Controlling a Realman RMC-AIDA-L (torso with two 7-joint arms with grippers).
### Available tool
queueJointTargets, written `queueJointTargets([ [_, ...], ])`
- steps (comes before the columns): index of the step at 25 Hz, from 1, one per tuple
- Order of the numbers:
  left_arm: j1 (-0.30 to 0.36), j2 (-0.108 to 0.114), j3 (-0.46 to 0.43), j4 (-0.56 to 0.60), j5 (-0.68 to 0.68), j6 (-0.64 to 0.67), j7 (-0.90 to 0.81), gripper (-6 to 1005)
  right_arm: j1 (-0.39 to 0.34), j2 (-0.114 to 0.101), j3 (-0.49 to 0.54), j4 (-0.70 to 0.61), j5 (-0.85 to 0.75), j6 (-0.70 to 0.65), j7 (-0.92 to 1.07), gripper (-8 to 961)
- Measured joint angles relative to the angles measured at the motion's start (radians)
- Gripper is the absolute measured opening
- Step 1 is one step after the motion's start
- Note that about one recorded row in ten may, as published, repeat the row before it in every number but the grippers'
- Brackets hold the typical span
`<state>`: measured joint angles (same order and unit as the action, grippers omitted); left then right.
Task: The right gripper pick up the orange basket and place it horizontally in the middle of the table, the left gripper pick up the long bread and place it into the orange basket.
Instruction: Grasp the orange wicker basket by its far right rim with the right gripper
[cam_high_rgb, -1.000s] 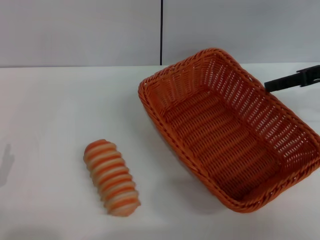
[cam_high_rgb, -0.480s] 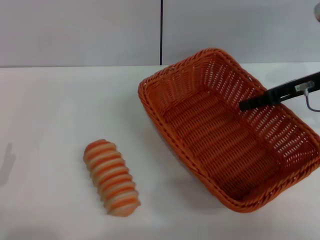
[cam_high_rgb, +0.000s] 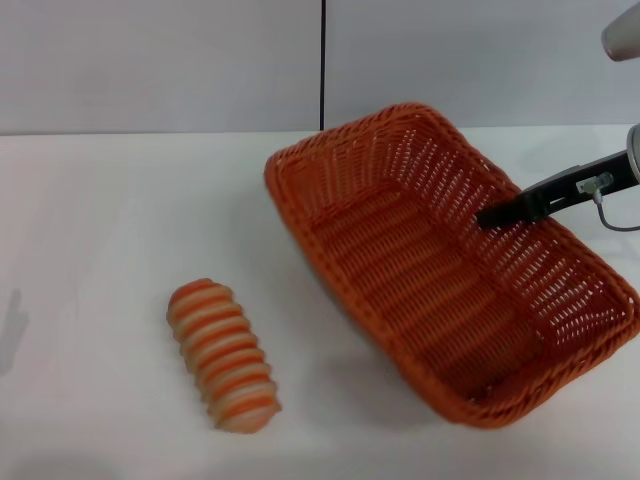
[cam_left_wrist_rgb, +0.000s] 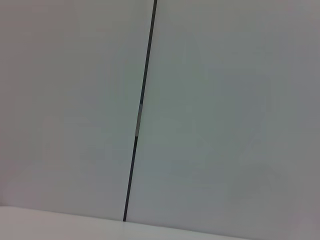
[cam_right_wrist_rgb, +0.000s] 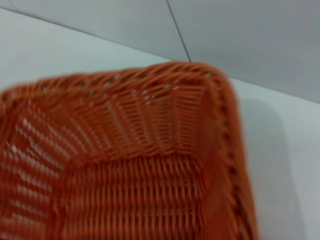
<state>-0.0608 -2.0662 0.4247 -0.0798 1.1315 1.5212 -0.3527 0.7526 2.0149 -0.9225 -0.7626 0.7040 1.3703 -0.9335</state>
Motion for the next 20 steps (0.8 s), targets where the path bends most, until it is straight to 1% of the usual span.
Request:
queueJointTargets([
  [2,0.000,0.000,0.000,0.000,0.000,0.000,0.000,793,-0.001,0.001,-0.001,-0.013,0.002,0.001,-0.002,437],
  [6,0.004,0.001,0.002,0.000,-0.001,0.003,0.000,793,-0.001,0.003,-0.001,-0.028,0.001,0.004,-0.005,280],
  [7,0.004,0.001,0.002,0.000,-0.001,0.004,0.000,793,-0.002,0.006,-0.005,-0.051,-0.002,0.015,-0.012,241],
  [9,0.004,0.002,0.001,0.000,-0.002,0.004,0.000,793,-0.003,0.007,-0.009,-0.069,-0.003,0.026,-0.021,199],
  [12,0.003,0.002,-0.001,0.003,-0.002,0.004,0.000,792,-0.008,0.010,-0.018,-0.141,-0.004,0.080,-0.075,136],
  [16,0.001,0.001,-0.001,0.003,-0.002,0.001,0.000,792,-0.009,0.011,-0.022,-0.190,-0.004,0.106,-0.114,136],
  [17,0.002,0.001,0.000,0.005,-0.003,0.000,0.000,792,-0.009,0.012,-0.038,-0.234,-0.006,0.119,-0.142,136],
  [18,0.002,0.001,0.000,0.005,-0.003,0.000,0.000,792,-0.009,0.012,-0.038,-0.234,-0.006,0.119,-0.142,136],
  [20,0.005,0.001,0.001,0.006,-0.003,0.000,0.000,792,-0.010,0.011,-0.062,-0.299,-0.025,0.123,-0.180,136],
])
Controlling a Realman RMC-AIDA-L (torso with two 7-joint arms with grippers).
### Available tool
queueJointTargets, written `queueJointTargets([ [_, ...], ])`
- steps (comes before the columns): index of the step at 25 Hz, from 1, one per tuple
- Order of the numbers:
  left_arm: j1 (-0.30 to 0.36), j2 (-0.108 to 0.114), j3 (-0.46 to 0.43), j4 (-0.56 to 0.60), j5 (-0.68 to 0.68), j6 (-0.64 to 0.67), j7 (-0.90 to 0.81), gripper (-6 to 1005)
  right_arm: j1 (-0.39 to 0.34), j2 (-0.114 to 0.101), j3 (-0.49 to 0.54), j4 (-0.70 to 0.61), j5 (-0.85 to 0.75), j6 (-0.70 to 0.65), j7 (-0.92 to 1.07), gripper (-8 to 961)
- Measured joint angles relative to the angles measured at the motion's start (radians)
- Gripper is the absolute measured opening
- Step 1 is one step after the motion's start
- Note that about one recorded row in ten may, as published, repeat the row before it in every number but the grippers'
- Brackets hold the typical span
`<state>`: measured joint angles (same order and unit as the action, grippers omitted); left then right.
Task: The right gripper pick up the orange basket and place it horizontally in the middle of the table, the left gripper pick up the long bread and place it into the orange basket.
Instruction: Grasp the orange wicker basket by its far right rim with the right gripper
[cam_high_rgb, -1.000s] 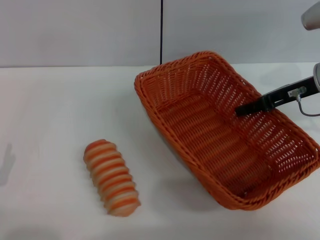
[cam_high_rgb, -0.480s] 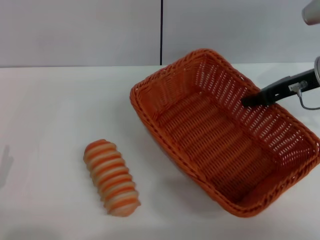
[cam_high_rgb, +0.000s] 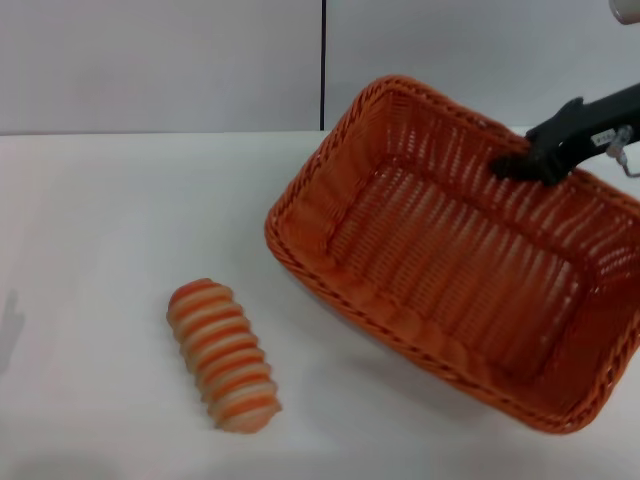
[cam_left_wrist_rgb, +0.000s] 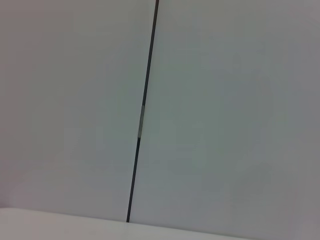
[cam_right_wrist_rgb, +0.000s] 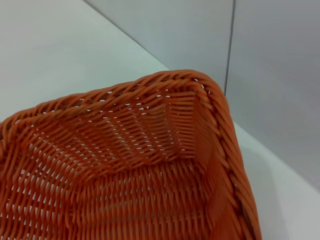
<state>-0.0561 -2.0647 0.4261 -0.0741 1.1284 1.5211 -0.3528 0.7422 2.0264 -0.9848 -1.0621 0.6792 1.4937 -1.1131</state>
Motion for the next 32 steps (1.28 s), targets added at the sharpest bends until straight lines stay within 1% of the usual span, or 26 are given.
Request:
queueJointTargets([
  [1,0.000,0.000,0.000,0.000,0.000,0.000,0.000,792,0.000,0.000,0.000,0.000,0.000,0.000,0.000,136],
  [2,0.001,0.000,0.000,0.000,0.000,0.000,0.000,791,0.001,0.000,-0.004,-0.028,-0.010,0.000,-0.037,136],
  [6,0.008,0.001,0.000,-0.002,-0.001,-0.001,0.000,791,0.006,0.000,-0.002,-0.041,-0.003,-0.003,-0.112,136],
  [7,0.010,0.001,0.001,-0.003,-0.001,-0.001,0.002,791,0.007,0.005,0.002,-0.038,0.009,-0.015,-0.180,136],
  [8,0.011,0.001,0.002,-0.004,-0.001,-0.001,0.002,791,0.007,0.005,0.002,-0.038,0.009,-0.015,-0.180,136],
  [10,0.014,0.001,0.003,-0.004,-0.001,-0.001,0.002,791,0.007,0.014,0.007,-0.026,0.045,-0.032,-0.261,136],
  [11,0.014,0.001,0.003,-0.004,-0.001,-0.001,0.002,791,0.007,0.014,0.007,-0.026,0.045,-0.032,-0.261,136],
  [12,0.017,0.002,0.003,-0.004,-0.001,0.000,0.003,791,0.007,0.015,0.007,-0.010,0.089,-0.040,-0.306,136],
  [13,0.019,0.002,0.003,-0.004,-0.001,0.002,0.004,791,0.007,0.015,0.007,-0.010,0.089,-0.040,-0.306,136],
  [15,0.029,0.001,0.003,-0.003,0.001,0.013,0.007,790,0.012,0.015,0.003,0.019,0.131,-0.059,-0.368,136],
  [18,0.036,0.001,0.003,-0.001,0.005,0.025,0.008,790,0.023,0.016,-0.003,0.048,0.136,-0.077,-0.399,136],
  [20,0.050,0.000,0.004,0.001,0.006,0.042,0.009,790,0.048,0.019,-0.007,0.098,0.136,-0.096,-0.443,137],
  [23,0.059,0.000,0.005,0.002,0.006,0.049,0.009,790,0.057,0.023,-0.023,0.115,0.133,-0.109,-0.471,137],
  [24,0.062,0.000,0.005,0.002,0.005,0.051,0.009,790,0.059,0.024,-0.048,0.118,0.132,-0.124,-0.483,137],
  [25,0.068,0.000,0.004,0.002,0.003,0.052,0.009,790,0.062,0.025,-0.112,0.120,0.131,-0.153,-0.495,137],
  [27,0.070,0.000,0.003,0.002,0.002,0.052,0.009,789,0.066,0.025,-0.180,0.121,0.130,-0.188,-0.500,137],
  [28,0.070,0.000,0.003,0.002,0.002,0.052,0.009,789,0.066,0.025,-0.180,0.121,0.130,-0.188,-0.500,137],
  [30,0.072,0.000,-0.001,-0.004,0.001,0.051,0.009,789,0.078,0.025,-0.263,0.134,0.129,-0.236,-0.509,137],
  [31,0.072,0.000,-0.001,-0.004,0.000,0.049,0.009,789,0.078,0.025,-0.263,0.134,0.129,-0.236,-0.509,137],
  [32,0.072,0.000,-0.002,-0.005,0.000,0.048,0.009,789,0.092,0.029,-0.285,0.156,0.129,-0.257,-0.536,137],
])
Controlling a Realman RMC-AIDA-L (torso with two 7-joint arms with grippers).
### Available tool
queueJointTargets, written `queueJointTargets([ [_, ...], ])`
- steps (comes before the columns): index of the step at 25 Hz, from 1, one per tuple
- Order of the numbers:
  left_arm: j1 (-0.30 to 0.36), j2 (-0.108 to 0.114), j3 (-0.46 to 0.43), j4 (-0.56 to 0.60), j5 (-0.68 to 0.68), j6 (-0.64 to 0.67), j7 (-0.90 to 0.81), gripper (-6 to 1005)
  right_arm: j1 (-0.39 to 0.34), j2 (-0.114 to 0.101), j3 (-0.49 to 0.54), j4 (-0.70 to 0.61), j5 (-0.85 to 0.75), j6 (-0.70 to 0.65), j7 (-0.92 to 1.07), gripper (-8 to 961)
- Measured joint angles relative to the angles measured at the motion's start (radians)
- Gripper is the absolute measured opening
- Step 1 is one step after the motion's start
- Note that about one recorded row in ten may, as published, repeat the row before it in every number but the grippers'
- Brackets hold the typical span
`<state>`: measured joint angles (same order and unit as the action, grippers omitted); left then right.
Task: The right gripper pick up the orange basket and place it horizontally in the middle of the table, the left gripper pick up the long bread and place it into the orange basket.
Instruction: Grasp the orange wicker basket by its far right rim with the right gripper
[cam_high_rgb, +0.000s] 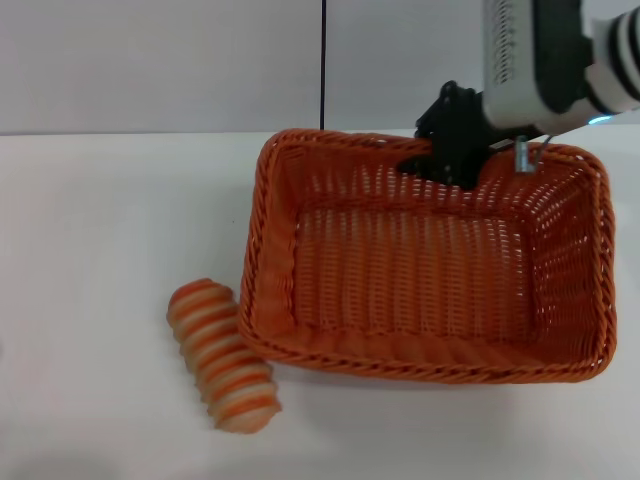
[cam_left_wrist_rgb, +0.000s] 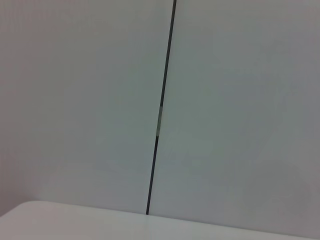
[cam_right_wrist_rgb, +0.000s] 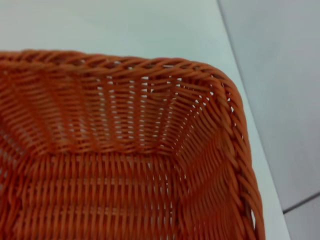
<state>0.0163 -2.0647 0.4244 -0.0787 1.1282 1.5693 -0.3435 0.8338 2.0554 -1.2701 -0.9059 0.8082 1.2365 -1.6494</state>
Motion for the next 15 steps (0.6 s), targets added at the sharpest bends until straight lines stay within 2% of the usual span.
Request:
queueJointTargets([
  [5,0.000,-0.001,-0.001,0.000,-0.001,0.001,0.000,789,0.010,0.016,-0.006,0.026,0.015,-0.031,-0.091,137],
  [15,-0.001,-0.002,-0.001,0.000,-0.001,0.010,-0.001,788,0.003,0.019,-0.015,0.054,0.098,-0.106,-0.153,136],
])
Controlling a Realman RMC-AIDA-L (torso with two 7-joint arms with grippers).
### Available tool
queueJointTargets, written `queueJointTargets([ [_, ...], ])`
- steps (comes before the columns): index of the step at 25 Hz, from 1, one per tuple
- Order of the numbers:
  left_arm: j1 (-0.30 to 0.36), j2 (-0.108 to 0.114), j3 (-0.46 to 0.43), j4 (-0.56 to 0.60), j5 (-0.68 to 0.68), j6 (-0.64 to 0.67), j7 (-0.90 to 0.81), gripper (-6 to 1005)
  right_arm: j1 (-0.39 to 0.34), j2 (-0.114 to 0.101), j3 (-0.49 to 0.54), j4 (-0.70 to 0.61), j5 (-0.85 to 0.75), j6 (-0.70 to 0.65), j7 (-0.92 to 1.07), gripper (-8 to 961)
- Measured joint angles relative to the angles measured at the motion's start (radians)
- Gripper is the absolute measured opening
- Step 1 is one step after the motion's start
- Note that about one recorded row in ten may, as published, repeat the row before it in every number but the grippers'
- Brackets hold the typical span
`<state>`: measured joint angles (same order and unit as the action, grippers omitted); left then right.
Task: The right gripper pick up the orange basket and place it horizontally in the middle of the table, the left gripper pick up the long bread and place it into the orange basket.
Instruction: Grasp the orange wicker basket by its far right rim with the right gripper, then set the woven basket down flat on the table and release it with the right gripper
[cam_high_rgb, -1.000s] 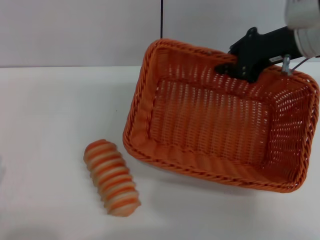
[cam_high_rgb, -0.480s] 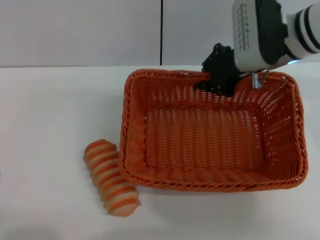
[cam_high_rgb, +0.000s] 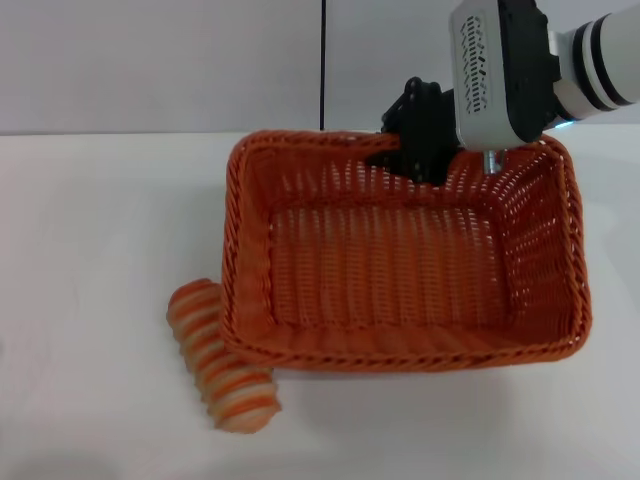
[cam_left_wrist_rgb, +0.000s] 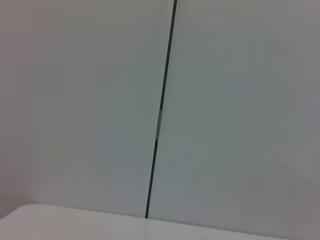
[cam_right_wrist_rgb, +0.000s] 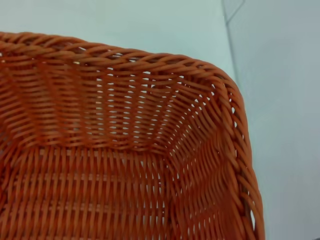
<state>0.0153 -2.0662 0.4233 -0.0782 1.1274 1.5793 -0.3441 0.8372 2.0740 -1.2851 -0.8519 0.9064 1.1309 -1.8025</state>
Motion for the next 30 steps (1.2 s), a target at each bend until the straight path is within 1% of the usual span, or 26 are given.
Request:
queueJointTargets([
  [6,-0.004,0.000,0.000,0.000,0.000,0.004,-0.001,787,-0.002,0.000,-0.001,0.034,0.064,-0.047,-0.007,137],
  [10,-0.007,0.000,0.000,0.000,0.000,0.003,-0.002,787,-0.006,0.001,-0.009,0.061,0.120,-0.055,-0.045,136],
  [12,-0.007,0.000,0.000,0.000,0.000,0.003,-0.003,787,-0.006,0.002,-0.029,0.076,0.139,-0.063,-0.052,136],
  [13,-0.008,0.000,0.000,0.000,0.000,0.004,-0.005,787,-0.006,0.003,-0.068,0.090,0.143,-0.079,-0.052,137],
  [19,-0.008,0.001,0.000,0.001,0.000,0.005,-0.007,786,-0.018,0.004,-0.128,0.104,0.143,-0.109,-0.045,138],
  [26,-0.008,0.002,0.000,0.000,0.001,0.005,-0.006,786,-0.058,0.008,-0.131,0.059,0.143,-0.121,-0.051,140],
  [28,-0.008,0.001,0.001,0.000,0.001,0.002,-0.006,785,-0.080,0.008,-0.133,0.016,0.142,-0.122,-0.051,141],
  [29,-0.008,0.001,0.001,0.000,0.001,0.002,-0.006,785,-0.080,0.008,-0.133,0.016,0.142,-0.122,-0.051,176],
  [30,-0.008,0.001,0.001,0.000,0.001,0.002,-0.006,785,-0.097,0.008,-0.141,-0.017,0.143,-0.120,-0.049,210],
])
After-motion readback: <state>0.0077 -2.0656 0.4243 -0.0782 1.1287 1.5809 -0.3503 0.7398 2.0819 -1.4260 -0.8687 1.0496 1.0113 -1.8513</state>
